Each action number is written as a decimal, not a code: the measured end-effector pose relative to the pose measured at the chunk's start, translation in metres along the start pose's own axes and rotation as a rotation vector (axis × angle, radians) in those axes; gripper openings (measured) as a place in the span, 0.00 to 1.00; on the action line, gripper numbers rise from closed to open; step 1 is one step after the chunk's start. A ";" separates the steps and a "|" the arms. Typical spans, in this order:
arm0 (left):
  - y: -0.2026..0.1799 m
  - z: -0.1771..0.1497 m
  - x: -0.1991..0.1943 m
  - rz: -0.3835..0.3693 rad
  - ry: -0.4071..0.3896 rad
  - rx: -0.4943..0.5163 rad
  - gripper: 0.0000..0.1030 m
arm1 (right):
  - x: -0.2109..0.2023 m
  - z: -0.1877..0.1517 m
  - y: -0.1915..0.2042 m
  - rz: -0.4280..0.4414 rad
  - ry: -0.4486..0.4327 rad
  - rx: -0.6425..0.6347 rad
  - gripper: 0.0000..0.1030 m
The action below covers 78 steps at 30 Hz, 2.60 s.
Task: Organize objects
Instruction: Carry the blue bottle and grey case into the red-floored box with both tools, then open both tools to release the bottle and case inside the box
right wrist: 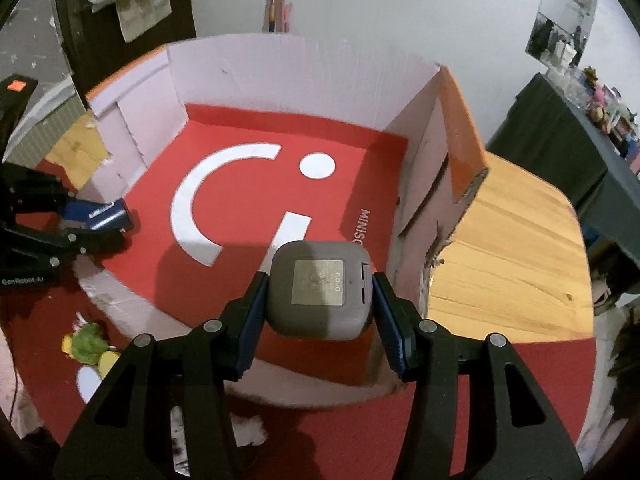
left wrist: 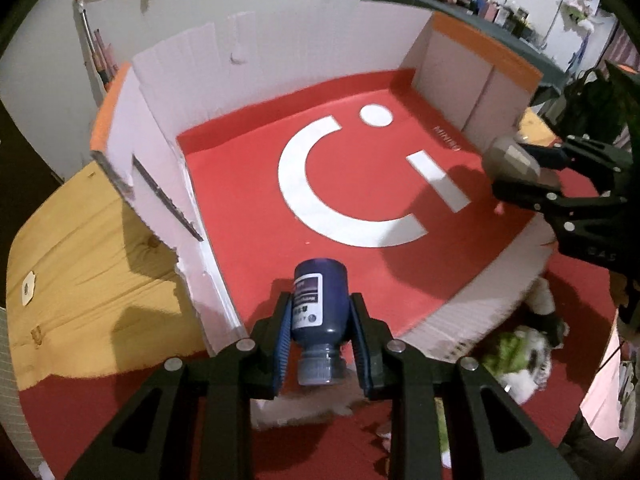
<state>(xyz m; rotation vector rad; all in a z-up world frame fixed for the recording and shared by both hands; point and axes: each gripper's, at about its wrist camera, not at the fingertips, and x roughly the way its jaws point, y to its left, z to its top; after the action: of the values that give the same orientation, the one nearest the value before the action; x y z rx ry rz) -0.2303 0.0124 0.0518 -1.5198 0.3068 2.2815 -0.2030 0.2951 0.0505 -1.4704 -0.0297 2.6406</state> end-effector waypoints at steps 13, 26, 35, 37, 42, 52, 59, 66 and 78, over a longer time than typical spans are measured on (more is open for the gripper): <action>-0.001 0.001 0.001 0.034 0.013 0.062 0.28 | 0.024 0.004 0.011 -0.004 0.084 -0.086 0.48; 0.005 0.000 -0.001 0.028 0.005 0.074 0.28 | 0.031 0.007 0.010 0.007 0.129 -0.149 0.48; 0.007 0.001 -0.002 0.029 0.004 0.073 0.28 | 0.030 0.006 0.007 0.012 0.137 -0.156 0.49; 0.007 -0.001 -0.002 0.028 0.002 0.071 0.28 | 0.029 0.006 0.007 0.012 0.137 -0.158 0.49; 0.009 0.000 -0.004 0.030 0.000 0.075 0.29 | 0.030 0.007 0.007 0.011 0.137 -0.157 0.49; 0.010 0.000 -0.006 0.036 -0.006 0.076 0.31 | 0.029 0.007 0.005 0.003 0.138 -0.158 0.53; 0.014 0.002 -0.007 0.037 -0.013 0.068 0.34 | 0.026 0.007 0.000 0.003 0.139 -0.149 0.54; 0.004 0.000 -0.011 0.000 -0.032 0.037 0.43 | 0.002 0.009 -0.007 0.011 0.092 -0.139 0.60; -0.010 -0.023 -0.076 -0.049 -0.236 -0.024 0.56 | -0.107 0.009 0.020 0.026 -0.215 -0.077 0.75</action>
<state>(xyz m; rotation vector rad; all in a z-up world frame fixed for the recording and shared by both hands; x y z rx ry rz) -0.1806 -0.0019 0.1134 -1.2374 0.1746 2.4022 -0.1567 0.2633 0.1439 -1.2081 -0.1339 2.8355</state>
